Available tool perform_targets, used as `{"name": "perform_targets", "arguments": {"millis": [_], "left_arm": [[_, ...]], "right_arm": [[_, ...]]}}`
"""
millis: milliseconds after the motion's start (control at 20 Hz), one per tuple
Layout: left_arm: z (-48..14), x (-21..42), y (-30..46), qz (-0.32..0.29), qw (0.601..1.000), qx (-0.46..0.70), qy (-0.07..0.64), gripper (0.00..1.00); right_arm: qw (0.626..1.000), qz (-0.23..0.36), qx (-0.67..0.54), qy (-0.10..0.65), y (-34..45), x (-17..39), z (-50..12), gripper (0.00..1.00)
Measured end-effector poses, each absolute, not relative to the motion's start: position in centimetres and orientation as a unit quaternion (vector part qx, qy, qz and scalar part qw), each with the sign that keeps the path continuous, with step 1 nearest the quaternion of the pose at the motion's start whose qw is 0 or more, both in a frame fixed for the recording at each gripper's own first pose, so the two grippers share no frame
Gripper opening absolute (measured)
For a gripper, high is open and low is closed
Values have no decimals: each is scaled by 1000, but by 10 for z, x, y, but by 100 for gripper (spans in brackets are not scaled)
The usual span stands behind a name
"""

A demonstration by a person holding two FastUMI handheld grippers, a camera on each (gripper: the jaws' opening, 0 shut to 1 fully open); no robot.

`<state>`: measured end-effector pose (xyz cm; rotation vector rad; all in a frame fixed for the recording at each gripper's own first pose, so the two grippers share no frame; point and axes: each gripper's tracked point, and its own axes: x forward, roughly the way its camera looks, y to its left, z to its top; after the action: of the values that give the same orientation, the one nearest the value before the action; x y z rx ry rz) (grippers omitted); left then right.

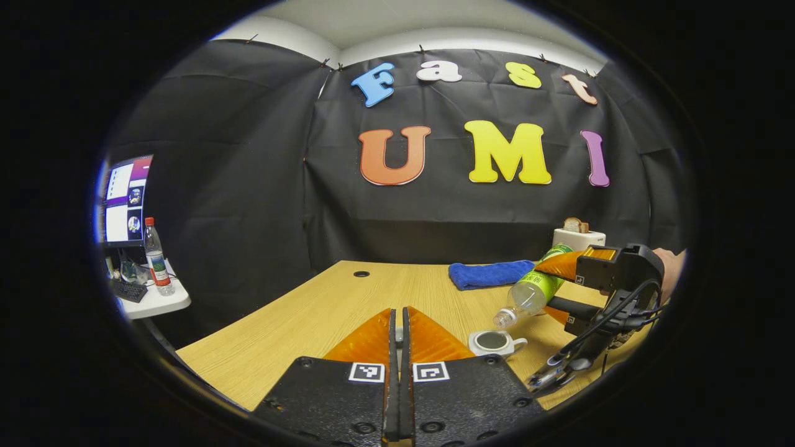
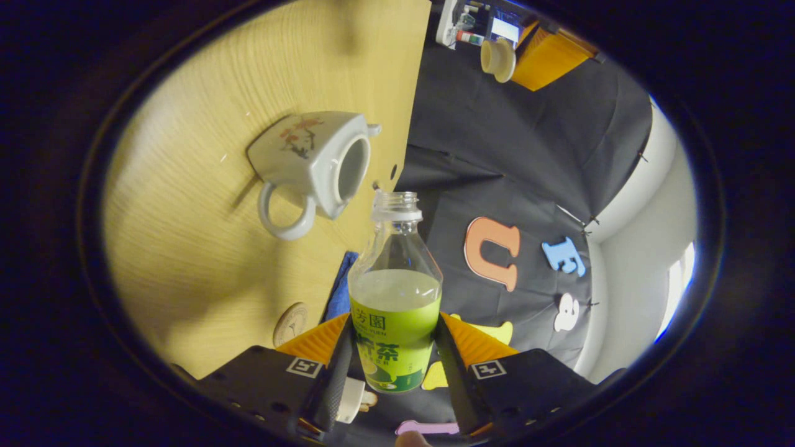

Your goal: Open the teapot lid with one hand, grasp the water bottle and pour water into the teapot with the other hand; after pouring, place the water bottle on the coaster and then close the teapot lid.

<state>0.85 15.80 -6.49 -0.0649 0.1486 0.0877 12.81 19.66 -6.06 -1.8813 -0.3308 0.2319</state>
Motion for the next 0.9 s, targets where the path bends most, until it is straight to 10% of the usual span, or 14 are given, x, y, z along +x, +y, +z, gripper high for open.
{"name": "perform_targets", "arguments": {"millis": [900], "left_arm": [[-61,8,156,41,996,-33,72,2]], "right_arm": [[492,74,-845,-198,213,120,-39,72]]}}
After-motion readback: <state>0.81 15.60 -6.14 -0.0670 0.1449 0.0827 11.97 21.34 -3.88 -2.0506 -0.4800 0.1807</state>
